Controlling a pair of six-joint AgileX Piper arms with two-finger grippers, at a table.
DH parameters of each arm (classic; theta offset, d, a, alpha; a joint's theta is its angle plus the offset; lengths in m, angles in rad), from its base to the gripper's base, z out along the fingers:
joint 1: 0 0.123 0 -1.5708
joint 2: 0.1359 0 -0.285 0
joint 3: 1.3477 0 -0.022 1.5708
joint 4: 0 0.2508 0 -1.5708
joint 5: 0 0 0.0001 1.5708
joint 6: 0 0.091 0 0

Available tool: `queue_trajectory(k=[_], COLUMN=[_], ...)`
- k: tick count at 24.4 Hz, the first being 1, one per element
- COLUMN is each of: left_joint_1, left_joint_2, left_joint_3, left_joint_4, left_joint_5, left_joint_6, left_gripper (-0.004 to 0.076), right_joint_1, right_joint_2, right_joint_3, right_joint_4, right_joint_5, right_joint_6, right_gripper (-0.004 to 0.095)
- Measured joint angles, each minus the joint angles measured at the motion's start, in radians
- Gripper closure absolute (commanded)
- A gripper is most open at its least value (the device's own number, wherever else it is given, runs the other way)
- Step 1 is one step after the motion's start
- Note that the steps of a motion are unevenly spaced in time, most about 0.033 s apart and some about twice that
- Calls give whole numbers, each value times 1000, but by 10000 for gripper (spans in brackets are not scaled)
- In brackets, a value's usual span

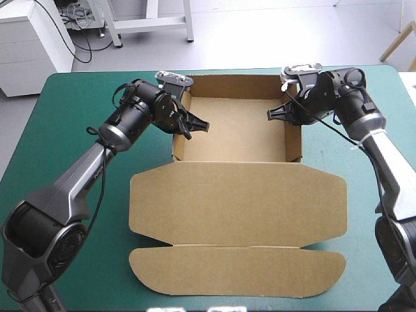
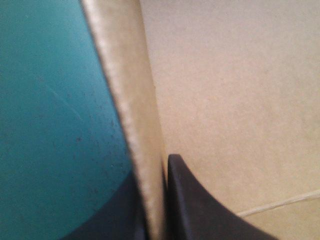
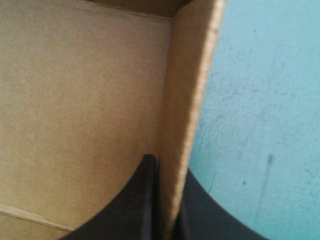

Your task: Fold the box

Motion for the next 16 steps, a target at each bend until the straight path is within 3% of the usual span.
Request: queue_trajectory(k=[8,13,16], left_joint_1=[0,2,2], left_joint_2=[126,172,186], left_joint_3=[-4,-6,-6], left_joint_4=[-16,-67,-97], left_joint_5=[56,103,103], left_joint_6=[31,75,100], left_gripper=[709,445,270], right_joint_1=[0,1,1], right_joint_2=[126,164,167], right_joint_3=[0,1,1], right_joint_4=[10,3,-9], right_joint_5=[68,105,110], right_joint_6=[11,6,-13], right_gripper=[927,860,686])
